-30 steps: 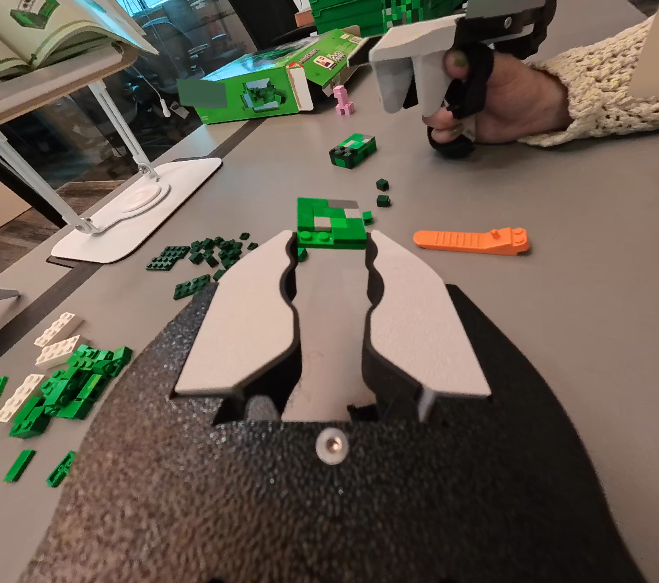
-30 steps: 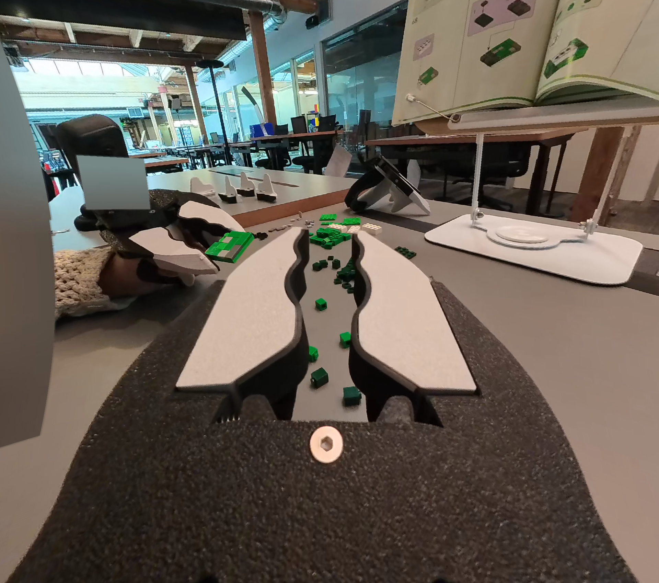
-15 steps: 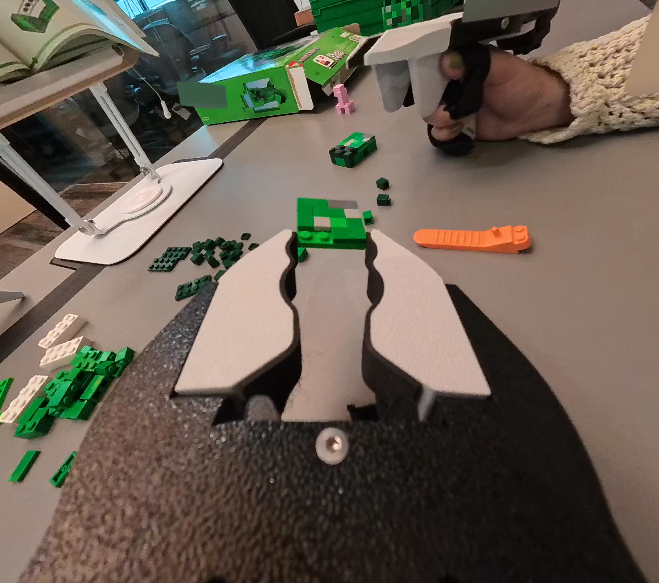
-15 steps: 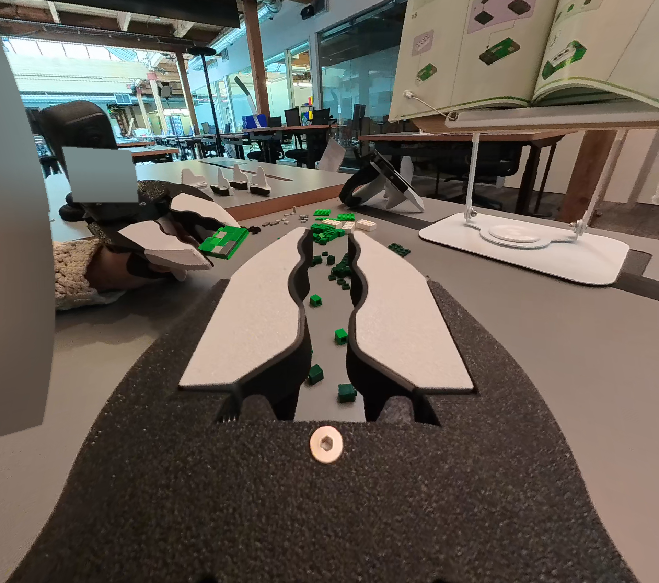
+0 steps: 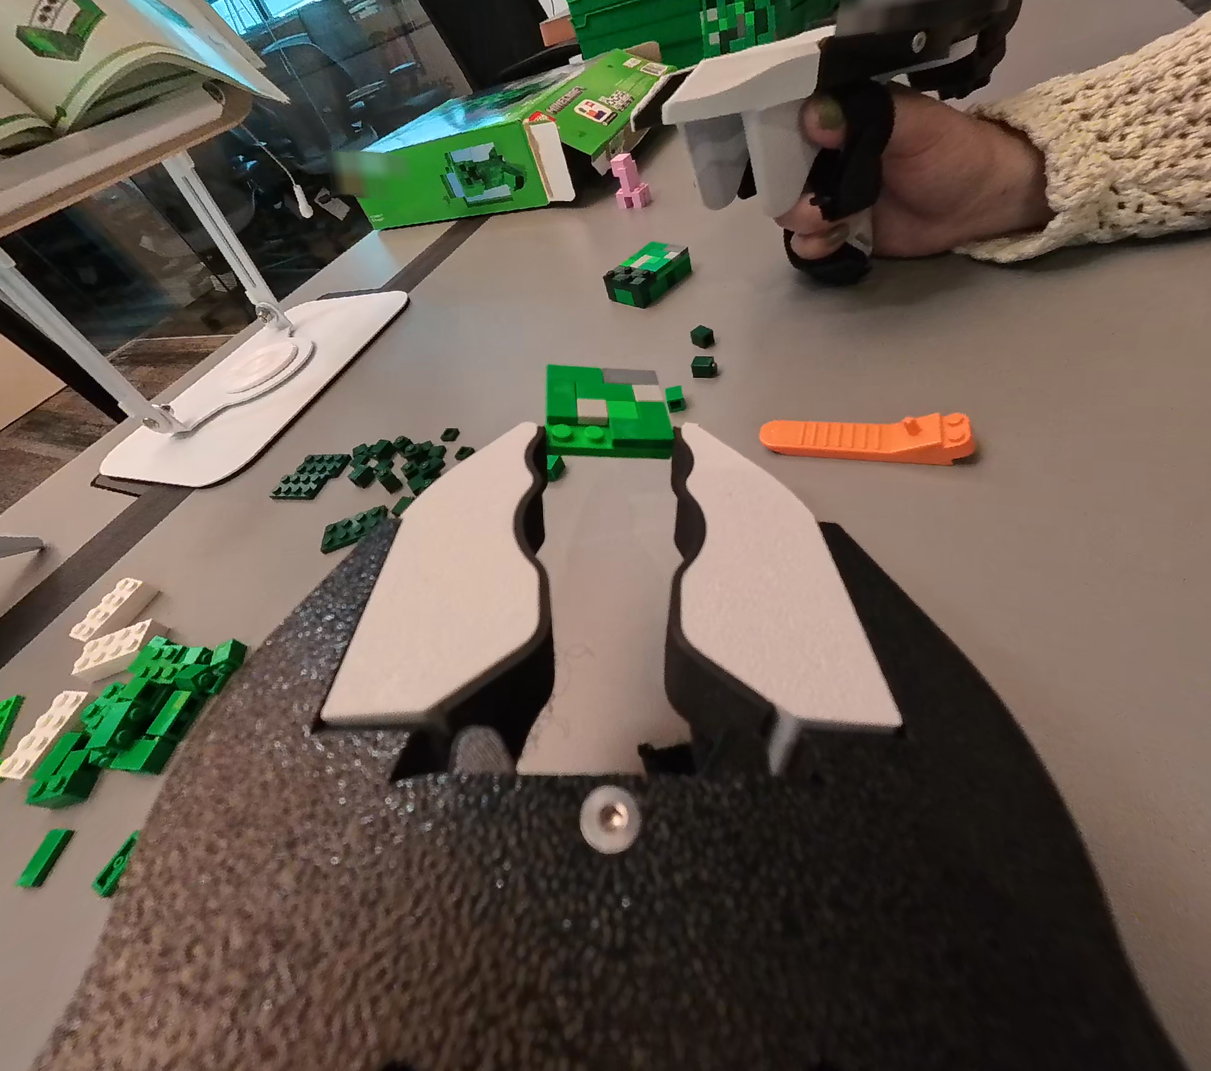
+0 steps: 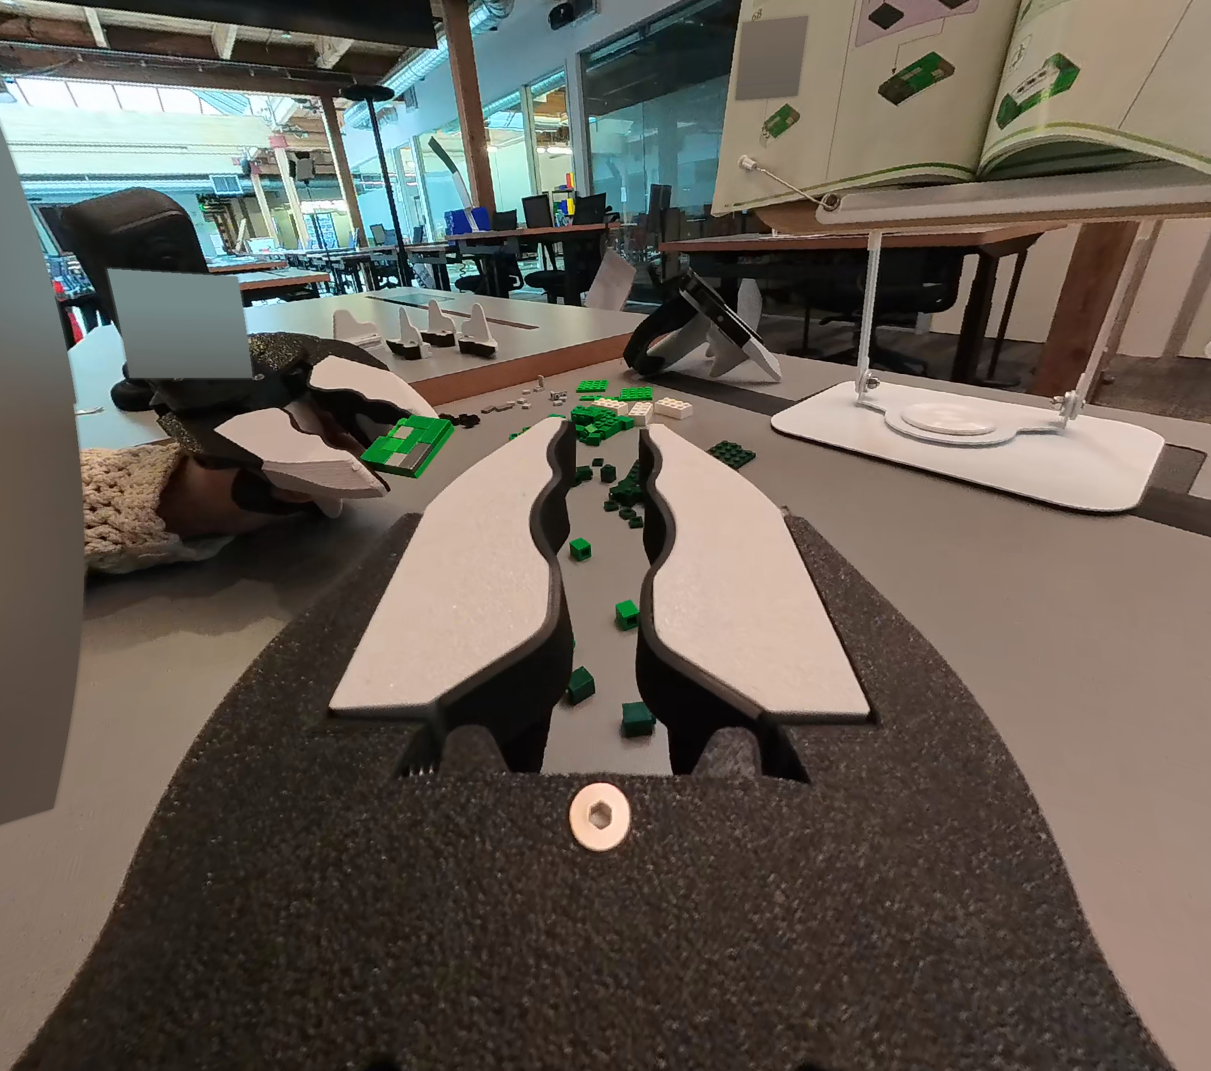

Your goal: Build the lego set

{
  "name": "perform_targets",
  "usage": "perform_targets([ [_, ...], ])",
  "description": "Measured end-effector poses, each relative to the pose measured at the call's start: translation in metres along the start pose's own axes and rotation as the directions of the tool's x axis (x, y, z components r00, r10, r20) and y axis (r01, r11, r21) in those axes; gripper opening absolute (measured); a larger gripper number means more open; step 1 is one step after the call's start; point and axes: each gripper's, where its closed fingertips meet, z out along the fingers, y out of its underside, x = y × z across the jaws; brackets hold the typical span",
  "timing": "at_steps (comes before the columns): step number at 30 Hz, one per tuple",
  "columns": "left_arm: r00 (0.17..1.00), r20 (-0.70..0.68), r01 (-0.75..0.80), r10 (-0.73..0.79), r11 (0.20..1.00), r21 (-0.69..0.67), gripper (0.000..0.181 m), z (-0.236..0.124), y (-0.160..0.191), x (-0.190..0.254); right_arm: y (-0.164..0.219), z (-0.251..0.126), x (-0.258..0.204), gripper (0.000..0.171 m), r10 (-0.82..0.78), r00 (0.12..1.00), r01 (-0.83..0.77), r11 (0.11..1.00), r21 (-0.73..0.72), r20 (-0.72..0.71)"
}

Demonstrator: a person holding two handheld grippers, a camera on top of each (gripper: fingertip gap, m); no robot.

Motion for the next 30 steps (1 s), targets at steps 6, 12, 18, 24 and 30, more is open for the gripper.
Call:
perform_targets([
  [6, 1.0, -0.002, -0.002, 0.002, 1.0, 0.0, 0.036, 0.0, 0.0, 0.001, 0.0, 0.0, 0.0, 0.017, 0.0, 1.0, 0.0, 1.0, -0.002, 0.0],
  [12, 1.0, 0.005, -0.015, 0.015, 1.0, 0.003, 0.036, 0.0, -0.001, 0.002, 0.0, 0.0, -0.004, 0.017, -0.046, 0.999, 0.046, 0.999, -0.013, 0.003],
  [18, 0.999, 0.005, -0.037, 0.037, 0.999, -0.002, 0.036, 0.001, -0.001, 0.004, -0.001, 0.014, -0.022, 0.019, -0.006, 0.993, 0.019, 0.994, -0.108, 0.114],
  [24, 0.997, -0.071, 0.02, -0.016, 0.999, 0.046, 0.036, -0.001, -0.009, 0.015, -0.005, 0.098, -0.038, 0.02, -0.154, 0.921, 0.266, 0.92, -0.288, 0.359],
  [30, 0.997, -0.057, 0.047, -0.043, 0.997, 0.061, 0.036, -0.005, -0.01, 0.01, 0.033, 0.217, -0.073, 0.016, -0.049, 0.785, 0.385, 0.819, -0.425, 0.617],
])
